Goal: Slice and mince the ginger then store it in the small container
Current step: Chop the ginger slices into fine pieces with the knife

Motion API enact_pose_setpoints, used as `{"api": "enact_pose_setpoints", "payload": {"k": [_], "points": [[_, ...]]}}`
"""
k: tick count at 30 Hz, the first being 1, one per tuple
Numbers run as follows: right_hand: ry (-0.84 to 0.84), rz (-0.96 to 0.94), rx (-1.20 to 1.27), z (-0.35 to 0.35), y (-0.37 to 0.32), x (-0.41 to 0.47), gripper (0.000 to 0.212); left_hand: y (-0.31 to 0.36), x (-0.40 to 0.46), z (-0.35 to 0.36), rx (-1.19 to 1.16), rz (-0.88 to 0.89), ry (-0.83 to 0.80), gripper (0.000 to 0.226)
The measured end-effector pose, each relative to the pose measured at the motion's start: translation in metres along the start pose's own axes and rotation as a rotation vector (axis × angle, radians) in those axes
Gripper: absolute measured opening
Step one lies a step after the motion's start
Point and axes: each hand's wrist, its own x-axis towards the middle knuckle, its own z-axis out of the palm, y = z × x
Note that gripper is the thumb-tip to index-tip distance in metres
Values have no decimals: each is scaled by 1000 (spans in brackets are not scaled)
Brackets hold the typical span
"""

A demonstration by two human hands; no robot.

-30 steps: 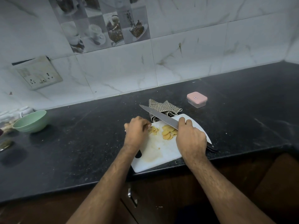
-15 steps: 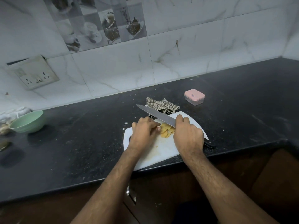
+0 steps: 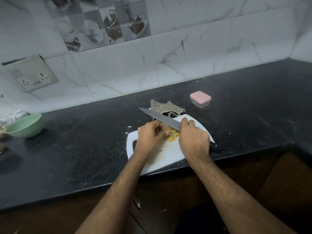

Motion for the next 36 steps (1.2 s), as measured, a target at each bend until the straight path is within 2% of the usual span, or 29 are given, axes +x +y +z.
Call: {"api": "enact_pose_setpoints", "payload": {"k": [3,5,11,15,17,22,26,30,33,36], "points": [[5,3,-8,-1,2,0,15,2,-13,-8,-211,-40,100,13],[16,5,-12,-1,3,1,16,3,-23,-14,-271,-75,149,15],[39,-11,-24,-3,2,3,16,-9,-40,-16,-40,-190,120,11],[25,-17,-39,-2,0,-1,17,-9,-47,-17,88,-164,137,22],[15,-30,-46,-2,0,-2,18,-14,-49,-19,108,-136,120,25],[13,-84,-52,-5,0,-5,23,-25,-56,-20,118,-56,-82,21],[-3,-176,-78,-16,-3,-13,19,-19,-58,-22,64,-90,-21,19],[-112,-222,14,-39,-7,-23,12,-18,-60,-23,93,-75,22,23],[-316,-162,144,-64,-3,-28,36,-18,-62,-20,194,-49,67,25],[-505,-125,230,-77,4,-30,34,-21,-65,-18,299,-21,94,27]]}}
